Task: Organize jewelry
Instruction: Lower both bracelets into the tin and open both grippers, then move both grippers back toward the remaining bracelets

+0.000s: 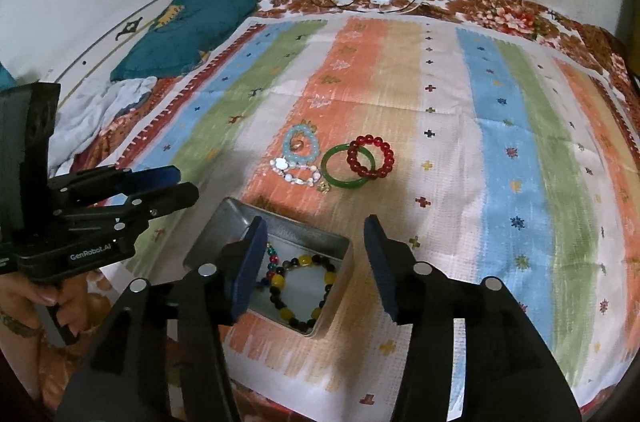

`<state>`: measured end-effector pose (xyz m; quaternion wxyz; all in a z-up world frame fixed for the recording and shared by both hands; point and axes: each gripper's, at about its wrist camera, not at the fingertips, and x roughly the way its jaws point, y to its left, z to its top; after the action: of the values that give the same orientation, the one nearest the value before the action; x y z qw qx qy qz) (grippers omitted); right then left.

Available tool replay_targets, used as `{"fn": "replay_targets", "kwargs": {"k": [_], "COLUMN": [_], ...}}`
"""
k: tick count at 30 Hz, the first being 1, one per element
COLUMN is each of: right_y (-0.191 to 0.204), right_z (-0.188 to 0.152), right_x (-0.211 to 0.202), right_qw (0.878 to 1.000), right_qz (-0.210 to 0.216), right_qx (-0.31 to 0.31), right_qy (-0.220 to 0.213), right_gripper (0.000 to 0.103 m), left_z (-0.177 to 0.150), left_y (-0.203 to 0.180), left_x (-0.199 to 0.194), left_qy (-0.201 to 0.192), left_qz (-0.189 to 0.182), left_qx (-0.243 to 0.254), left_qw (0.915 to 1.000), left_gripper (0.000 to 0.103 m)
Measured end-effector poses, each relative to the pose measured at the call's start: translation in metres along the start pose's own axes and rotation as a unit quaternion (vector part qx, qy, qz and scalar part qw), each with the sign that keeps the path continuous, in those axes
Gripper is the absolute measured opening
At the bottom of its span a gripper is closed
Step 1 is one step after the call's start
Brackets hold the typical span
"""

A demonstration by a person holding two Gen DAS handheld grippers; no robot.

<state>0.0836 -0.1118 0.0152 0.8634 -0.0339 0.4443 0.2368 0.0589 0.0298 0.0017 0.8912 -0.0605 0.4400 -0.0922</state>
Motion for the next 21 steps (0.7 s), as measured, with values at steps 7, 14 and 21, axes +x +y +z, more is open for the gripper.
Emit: {"fn": "replay_targets", "kwargs": {"k": [7,14,21], "right_y": [-0.012,-0.023,-0.034], "right_z": [0.004,0.011,0.023], "right_x": [0.010,0.018,0.035], "right_qw": [1.000,0.999,0.998], "right_qz": [-0.008,-0.016,-0.033], "right_qx": [0.024,0.048,0.059], "right_qy": [0.012,0.010,0.016], "right_gripper": [0.063,0.079,0.079], "left_z": [0.005,0.010,0.016], "left_y": [0.018,0.030,0.037], "left_x": [0.008,0.017,0.034], "left_qy": [0.006,0.011,0.023], "left_qz": [0.019,0.020,0.023], "left_qx": [-0.031,-0.053,-0.066], "left_qw": [0.9993,0.9983,0.9973], "left_gripper": [0.071,0.087,0.091]}}
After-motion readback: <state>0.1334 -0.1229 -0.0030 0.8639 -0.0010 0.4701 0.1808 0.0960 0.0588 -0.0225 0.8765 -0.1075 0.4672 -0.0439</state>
